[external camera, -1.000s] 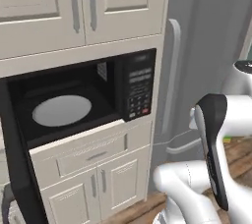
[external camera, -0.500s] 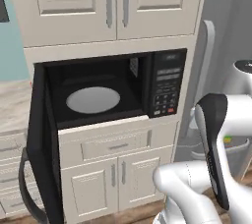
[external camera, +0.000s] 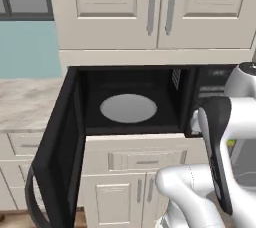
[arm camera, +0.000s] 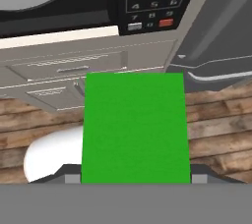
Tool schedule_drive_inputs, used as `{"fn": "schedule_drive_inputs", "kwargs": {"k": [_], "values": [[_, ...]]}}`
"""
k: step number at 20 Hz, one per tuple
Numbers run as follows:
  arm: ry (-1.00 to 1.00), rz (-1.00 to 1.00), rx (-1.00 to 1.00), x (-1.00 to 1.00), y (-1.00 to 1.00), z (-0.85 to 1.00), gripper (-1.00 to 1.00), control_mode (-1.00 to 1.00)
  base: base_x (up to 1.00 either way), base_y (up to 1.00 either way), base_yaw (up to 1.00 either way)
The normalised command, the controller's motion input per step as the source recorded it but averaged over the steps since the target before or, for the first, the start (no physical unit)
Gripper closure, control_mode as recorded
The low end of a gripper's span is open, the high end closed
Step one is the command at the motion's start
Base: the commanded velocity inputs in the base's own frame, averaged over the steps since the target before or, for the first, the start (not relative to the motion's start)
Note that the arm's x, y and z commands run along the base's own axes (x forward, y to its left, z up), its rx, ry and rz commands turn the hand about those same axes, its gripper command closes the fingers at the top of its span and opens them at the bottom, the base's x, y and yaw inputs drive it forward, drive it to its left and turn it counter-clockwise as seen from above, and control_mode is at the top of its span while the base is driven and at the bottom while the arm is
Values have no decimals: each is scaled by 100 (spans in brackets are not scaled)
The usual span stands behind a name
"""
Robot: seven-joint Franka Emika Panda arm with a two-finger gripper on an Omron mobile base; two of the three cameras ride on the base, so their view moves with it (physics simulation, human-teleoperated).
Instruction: Place the sponge inside the microwave to prepare for sanitizing.
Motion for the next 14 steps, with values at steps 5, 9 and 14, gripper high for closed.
{"fn": "schedule_drive_inputs", "kwargs": {"k": [5,9,14], "values": [[0,0,0,0,0,0,100,100,2,0,26],[0,0,0,0,0,0,100,100,32,-29,39],[0,0,0,0,0,0,100,100,49,-38,41]]}}
